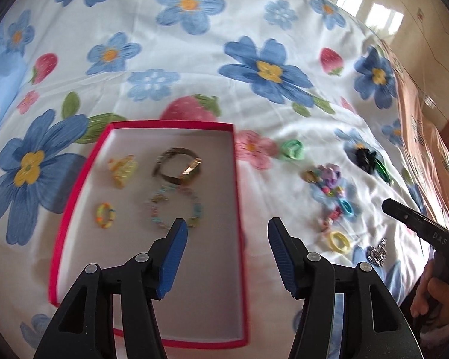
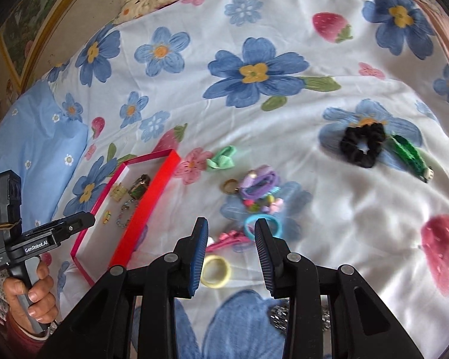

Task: Organize jewelry
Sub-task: 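Move both open tools back over the remaining jewelry pile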

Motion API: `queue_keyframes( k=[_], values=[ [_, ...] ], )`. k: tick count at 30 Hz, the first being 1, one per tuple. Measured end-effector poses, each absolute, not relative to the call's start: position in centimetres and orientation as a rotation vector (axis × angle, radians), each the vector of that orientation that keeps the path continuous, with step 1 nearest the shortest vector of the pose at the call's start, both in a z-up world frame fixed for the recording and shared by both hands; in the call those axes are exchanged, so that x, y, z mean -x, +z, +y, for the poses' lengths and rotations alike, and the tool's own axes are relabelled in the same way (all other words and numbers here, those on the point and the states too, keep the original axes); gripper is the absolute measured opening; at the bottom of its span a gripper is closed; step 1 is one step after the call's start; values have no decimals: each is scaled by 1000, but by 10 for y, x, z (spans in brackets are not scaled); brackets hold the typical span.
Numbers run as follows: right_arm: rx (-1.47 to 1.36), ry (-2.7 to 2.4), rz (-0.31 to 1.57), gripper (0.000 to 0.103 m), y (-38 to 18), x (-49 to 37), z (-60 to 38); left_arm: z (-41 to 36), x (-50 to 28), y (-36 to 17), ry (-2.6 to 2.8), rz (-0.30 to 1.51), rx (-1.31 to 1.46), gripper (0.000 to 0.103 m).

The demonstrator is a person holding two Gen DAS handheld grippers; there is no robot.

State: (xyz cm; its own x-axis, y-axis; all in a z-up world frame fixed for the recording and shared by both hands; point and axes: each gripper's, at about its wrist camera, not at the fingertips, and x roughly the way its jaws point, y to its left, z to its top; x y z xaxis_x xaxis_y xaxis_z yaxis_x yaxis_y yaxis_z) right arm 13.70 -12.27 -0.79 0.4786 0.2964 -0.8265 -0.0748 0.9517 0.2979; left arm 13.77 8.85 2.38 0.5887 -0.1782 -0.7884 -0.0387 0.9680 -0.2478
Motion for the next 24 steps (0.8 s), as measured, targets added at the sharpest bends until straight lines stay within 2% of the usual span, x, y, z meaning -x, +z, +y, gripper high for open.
queue_keyframes(
  k=[24],
  values=[
    [-284, 211, 1096, 35, -34, -148, -165, -11, -201, -8, -256, 1035, 114, 56]
  ],
)
